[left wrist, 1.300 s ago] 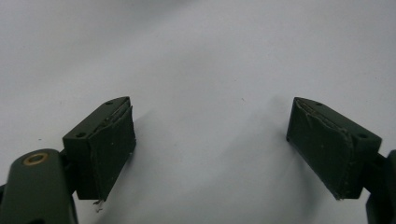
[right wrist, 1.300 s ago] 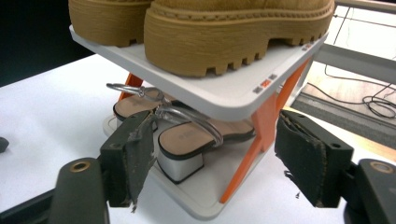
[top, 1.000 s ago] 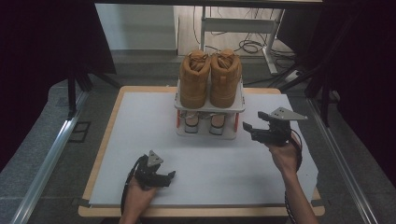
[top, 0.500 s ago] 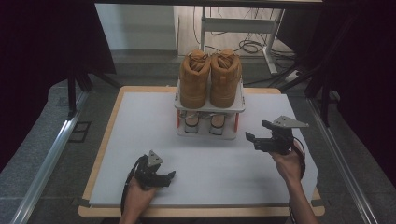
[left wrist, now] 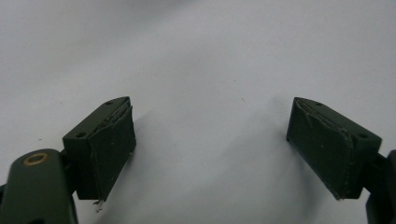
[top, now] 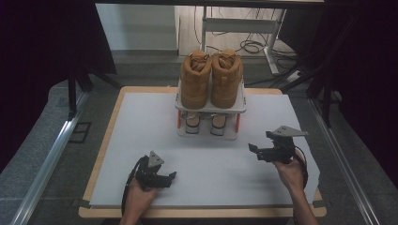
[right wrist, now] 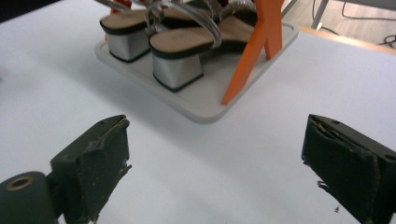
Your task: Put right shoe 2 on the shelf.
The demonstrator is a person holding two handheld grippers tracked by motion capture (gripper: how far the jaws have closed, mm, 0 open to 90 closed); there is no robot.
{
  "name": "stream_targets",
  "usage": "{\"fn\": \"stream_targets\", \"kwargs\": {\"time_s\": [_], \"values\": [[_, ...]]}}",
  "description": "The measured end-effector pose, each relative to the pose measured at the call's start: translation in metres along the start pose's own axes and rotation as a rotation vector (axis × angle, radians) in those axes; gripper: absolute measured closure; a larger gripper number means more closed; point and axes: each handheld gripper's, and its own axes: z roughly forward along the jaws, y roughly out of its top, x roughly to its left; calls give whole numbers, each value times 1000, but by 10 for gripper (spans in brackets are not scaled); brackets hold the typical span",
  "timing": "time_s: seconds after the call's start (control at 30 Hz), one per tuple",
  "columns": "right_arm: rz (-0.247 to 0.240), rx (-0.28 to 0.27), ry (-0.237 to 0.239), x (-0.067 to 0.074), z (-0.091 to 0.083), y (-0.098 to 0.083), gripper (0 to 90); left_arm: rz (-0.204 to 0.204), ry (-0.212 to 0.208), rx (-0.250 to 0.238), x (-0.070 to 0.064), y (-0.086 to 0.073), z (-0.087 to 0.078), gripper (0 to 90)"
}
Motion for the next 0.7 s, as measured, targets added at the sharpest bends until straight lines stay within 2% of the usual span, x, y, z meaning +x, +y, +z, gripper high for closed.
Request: {"fn": "stream_targets", "kwargs": {"time_s": [0.4, 0.7], "values": [[20, 87, -7, -5, 10, -32, 0, 0, 0, 0, 0, 0, 0, 151], [27, 161, -22, -7, 18, -55, 0, 1, 0, 0, 0, 0, 0, 151]]}}
